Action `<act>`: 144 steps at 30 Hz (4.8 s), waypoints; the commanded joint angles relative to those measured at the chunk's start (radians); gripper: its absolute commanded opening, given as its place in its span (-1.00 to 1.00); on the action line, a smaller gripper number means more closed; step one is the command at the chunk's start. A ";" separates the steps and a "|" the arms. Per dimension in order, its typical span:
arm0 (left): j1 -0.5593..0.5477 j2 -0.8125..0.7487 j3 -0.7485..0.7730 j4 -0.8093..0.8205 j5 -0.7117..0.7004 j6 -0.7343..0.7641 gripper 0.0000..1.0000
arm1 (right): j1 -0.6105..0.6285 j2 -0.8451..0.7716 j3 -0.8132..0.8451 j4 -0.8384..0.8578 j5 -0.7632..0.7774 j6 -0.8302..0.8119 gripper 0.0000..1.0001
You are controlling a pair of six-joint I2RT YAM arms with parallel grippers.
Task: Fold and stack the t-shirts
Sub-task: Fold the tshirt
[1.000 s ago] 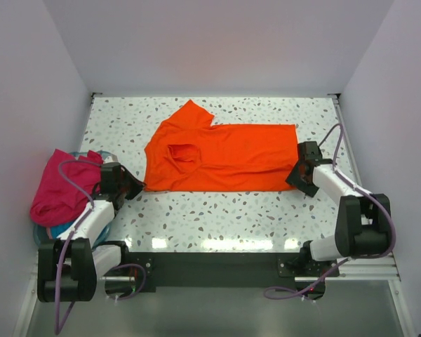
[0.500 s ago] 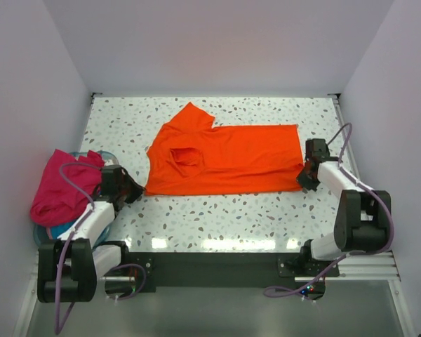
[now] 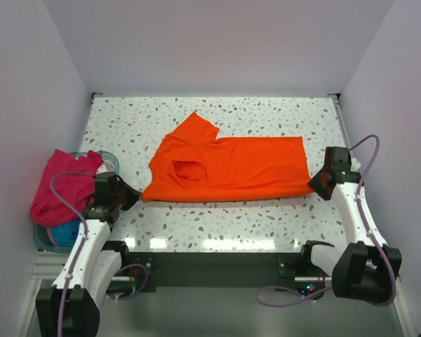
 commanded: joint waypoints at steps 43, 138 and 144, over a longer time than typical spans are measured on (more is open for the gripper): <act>-0.308 1.762 1.751 0.280 0.071 0.887 0.36 | 0.076 0.858 0.746 0.482 -0.162 -0.242 0.34; -0.225 1.216 1.100 0.774 0.148 0.525 -1.00 | 0.053 0.806 0.636 0.522 -0.047 -0.176 -1.00; -0.225 1.093 0.929 0.814 0.102 0.479 -1.00 | 0.053 0.729 0.538 0.554 -0.060 -0.135 -1.00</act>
